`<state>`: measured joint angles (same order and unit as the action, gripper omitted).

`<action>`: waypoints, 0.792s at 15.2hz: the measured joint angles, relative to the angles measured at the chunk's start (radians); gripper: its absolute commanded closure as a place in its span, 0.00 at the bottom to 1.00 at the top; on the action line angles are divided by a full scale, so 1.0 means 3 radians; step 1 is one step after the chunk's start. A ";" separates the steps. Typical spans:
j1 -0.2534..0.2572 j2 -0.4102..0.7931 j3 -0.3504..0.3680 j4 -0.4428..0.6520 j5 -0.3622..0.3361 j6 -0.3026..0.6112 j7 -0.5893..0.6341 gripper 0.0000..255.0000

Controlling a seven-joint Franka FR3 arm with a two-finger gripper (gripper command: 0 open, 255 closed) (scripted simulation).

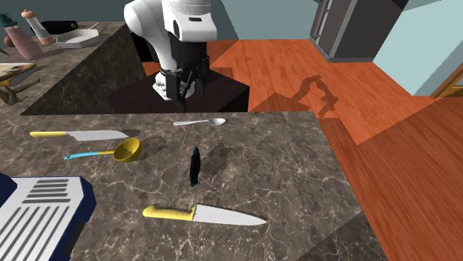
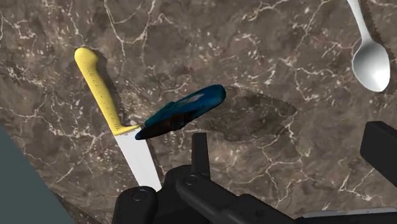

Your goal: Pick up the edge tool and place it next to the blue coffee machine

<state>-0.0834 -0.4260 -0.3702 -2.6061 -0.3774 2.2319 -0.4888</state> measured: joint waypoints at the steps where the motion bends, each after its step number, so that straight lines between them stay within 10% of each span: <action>1: 0.0008 0.0145 -0.0075 0.0051 0.0001 0.0121 -0.0100 0.00; 12: 0.0047 0.1737 -0.0562 0.0717 0.0827 0.1208 -0.1589 0.00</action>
<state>-0.0692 0.0951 -0.5388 -2.3910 -0.1292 2.5942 -0.9654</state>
